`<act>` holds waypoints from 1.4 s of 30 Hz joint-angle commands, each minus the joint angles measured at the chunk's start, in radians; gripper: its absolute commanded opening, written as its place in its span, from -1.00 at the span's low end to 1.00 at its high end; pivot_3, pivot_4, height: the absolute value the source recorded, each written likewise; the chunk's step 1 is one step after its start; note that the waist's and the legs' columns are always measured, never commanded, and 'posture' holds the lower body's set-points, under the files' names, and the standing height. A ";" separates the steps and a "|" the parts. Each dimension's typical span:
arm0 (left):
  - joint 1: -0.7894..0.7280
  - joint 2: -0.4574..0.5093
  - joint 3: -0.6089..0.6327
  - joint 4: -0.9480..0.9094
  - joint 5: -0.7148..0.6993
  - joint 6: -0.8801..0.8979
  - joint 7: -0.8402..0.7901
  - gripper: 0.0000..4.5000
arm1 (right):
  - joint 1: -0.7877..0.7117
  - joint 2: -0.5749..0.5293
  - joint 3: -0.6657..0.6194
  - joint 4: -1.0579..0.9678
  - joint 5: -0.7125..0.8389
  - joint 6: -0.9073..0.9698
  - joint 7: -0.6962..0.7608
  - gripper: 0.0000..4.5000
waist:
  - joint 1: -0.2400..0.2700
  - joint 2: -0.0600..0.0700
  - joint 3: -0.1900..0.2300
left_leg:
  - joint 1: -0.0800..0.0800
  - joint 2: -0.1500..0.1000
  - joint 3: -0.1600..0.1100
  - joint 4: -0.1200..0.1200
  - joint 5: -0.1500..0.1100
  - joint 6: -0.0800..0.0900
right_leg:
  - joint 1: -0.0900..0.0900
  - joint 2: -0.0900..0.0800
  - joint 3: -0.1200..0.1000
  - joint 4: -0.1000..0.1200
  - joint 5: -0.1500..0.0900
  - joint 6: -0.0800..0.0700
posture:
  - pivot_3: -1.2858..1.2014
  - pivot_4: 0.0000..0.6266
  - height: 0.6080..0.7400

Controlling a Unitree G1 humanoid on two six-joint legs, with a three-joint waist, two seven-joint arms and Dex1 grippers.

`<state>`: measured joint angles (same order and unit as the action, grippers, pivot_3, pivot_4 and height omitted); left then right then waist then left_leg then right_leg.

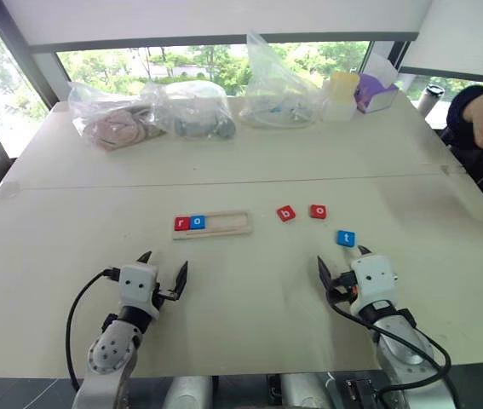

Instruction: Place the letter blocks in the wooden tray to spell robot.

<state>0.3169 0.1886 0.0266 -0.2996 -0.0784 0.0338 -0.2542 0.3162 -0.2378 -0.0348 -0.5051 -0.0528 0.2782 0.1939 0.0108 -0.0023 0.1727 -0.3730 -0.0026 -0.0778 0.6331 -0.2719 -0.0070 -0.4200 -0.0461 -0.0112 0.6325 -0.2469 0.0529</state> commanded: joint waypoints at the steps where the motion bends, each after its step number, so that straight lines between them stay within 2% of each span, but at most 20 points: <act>1: 0.009 -0.005 -0.006 -0.035 0.001 -0.013 0.007 1.00 | -0.001 -0.012 -0.018 -0.050 0.014 -0.005 0.011 0.99 | 0.000 0.000 0.000 | 0.000 0.000 0.000 0.000 0.000 0.000 | 0.000 0.000 0.000 0.000 0.000 0.000 | 0.03 -0.52 1.00; 16: -0.005 -0.006 -0.005 -0.086 -0.024 0.025 -0.003 1.00 | -0.034 -0.005 -0.001 -0.022 0.007 -0.013 0.014 0.99 | -0.001 -0.001 0.000 | 0.000 0.000 0.000 0.000 0.000 0.000 | 0.000 0.000 0.000 0.000 0.000 0.000 | 0.03 -0.52 1.00; 24: -0.048 0.040 0.012 -0.115 -0.048 0.086 -0.033 1.00 | -0.042 0.018 0.021 -0.014 -0.004 -0.024 -0.011 0.99 | -0.001 -0.001 0.001 | 0.000 0.000 0.000 0.000 0.000 0.000 | 0.000 0.000 0.000 0.000 0.000 0.000 | 0.03 -0.52 1.00; 29: -0.171 0.182 0.086 -0.029 -0.151 0.117 -0.193 1.00 | -0.068 -0.022 0.039 -0.023 -0.012 -0.053 0.031 0.99 | -0.001 -0.001 0.001 | 0.000 0.000 -0.001 0.000 0.000 -0.001 | -0.001 0.002 0.000 0.000 0.000 -0.001 | 0.03 -0.52 1.00; 34: -0.378 0.394 0.127 0.182 -0.268 0.127 -0.488 1.00 | -0.140 -0.085 0.038 -0.019 0.015 -0.069 0.100 0.99 | -0.003 -0.001 0.001 | 0.000 0.000 0.000 0.000 0.001 -0.001 | 0.000 0.002 -0.001 0.000 0.001 -0.001 | 0.03 -0.52 1.00; 39: -0.629 0.511 0.056 0.470 -0.266 0.099 -0.764 1.00 | -0.206 -0.084 0.056 -0.012 0.029 -0.054 0.124 0.99 | -0.005 -0.003 0.002 | 0.000 -0.001 0.000 0.000 0.001 -0.001 | -0.001 0.002 -0.001 0.001 0.002 -0.002 | 0.03 -0.52 1.00; 42: -0.817 0.541 -0.008 0.698 -0.247 0.066 -0.982 1.00 | -0.233 -0.081 0.081 -0.024 0.037 -0.034 0.140 0.99 | -0.005 -0.004 0.003 | 0.000 -0.001 0.000 -0.001 0.001 -0.001 | -0.001 0.002 -0.002 0.001 0.004 -0.004 | 0.03 -0.52 1.00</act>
<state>-0.4532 0.7087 0.0363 0.3313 -0.3312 0.1285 -1.1283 0.0947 -0.3225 0.0374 -0.4954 -0.0272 0.2448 0.3259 0.0061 -0.0059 0.1753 -0.3735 -0.0040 -0.0776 0.6325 -0.2707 -0.0083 -0.4209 -0.0440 -0.0129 0.6332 -0.2431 0.0486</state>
